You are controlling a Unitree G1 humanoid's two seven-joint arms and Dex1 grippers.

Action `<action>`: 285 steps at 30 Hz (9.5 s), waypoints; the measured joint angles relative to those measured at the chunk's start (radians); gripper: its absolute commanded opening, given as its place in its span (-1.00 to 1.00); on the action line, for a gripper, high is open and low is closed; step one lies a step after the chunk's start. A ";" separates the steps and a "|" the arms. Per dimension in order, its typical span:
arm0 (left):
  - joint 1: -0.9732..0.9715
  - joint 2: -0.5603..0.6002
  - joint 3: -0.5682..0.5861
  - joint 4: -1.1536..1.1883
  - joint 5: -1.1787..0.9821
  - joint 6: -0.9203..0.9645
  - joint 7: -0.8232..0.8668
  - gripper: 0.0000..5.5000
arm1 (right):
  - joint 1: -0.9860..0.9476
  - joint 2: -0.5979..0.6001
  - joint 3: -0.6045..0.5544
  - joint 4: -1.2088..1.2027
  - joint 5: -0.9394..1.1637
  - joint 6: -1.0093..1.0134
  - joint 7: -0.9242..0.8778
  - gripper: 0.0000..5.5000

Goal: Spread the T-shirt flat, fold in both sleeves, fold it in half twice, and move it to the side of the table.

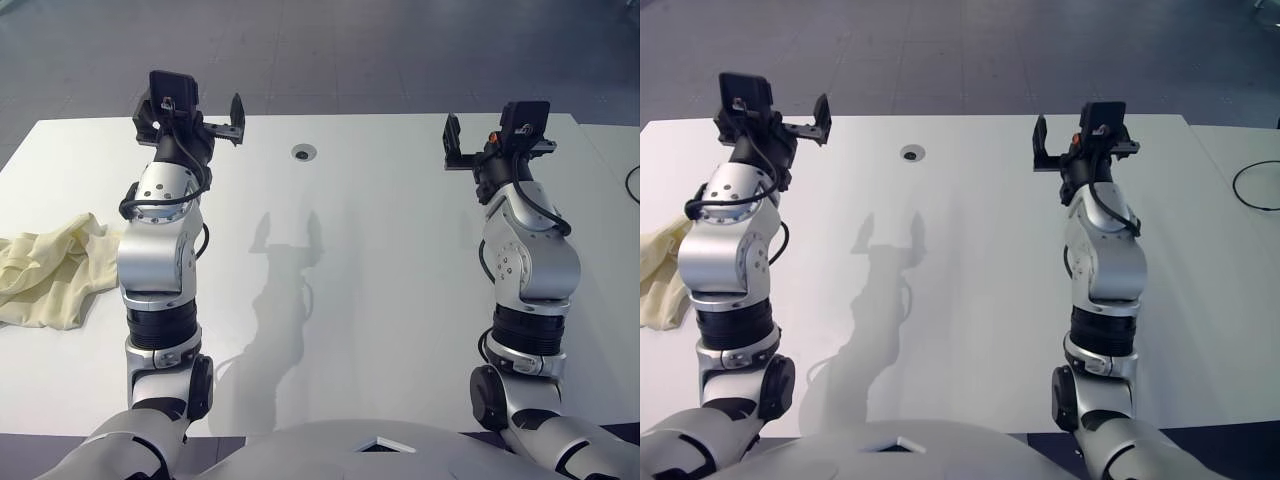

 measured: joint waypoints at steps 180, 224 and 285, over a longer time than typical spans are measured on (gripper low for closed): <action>0.151 0.552 -0.479 0.345 0.332 -0.967 -0.846 0.96 | 0.269 -0.646 0.414 -0.067 -0.194 -0.415 0.888 0.96; 0.069 0.458 -0.495 0.415 0.418 -0.993 -0.836 -1.00 | 0.285 -0.550 0.500 0.111 -0.457 -0.686 0.769 0.32; -0.895 0.199 -0.436 1.696 0.456 -0.973 -0.377 -1.00 | -0.950 -0.172 0.451 1.628 -0.478 -0.952 0.408 -1.00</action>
